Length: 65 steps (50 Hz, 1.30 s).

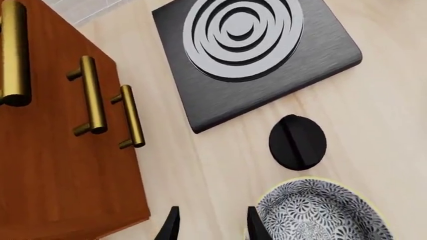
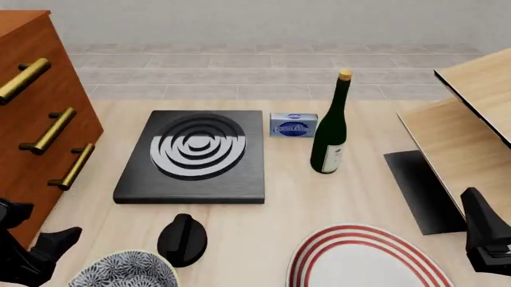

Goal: Put the bowl on the stove.

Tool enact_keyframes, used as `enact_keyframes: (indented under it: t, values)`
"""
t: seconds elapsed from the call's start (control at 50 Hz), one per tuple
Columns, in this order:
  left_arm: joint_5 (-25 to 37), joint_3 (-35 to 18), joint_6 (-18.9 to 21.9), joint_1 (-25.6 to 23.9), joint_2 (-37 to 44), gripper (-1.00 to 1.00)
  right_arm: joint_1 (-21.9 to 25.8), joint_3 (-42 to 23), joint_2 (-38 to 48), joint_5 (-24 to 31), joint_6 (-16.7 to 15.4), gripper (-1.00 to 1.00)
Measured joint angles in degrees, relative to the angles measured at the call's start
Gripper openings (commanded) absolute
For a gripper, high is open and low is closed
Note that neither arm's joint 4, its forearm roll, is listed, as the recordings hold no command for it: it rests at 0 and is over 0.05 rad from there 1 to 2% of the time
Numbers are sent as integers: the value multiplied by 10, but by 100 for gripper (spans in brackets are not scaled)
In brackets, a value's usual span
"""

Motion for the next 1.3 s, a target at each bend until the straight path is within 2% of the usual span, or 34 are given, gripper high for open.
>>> enact_keyframes:
  t: [0.74,1.3]
  values:
    - [87,-18,-24,-55,10,100,0,0,0,0,0,100]
    - [92,4,-35,-90,12,100,0,0,0,0,0,100]
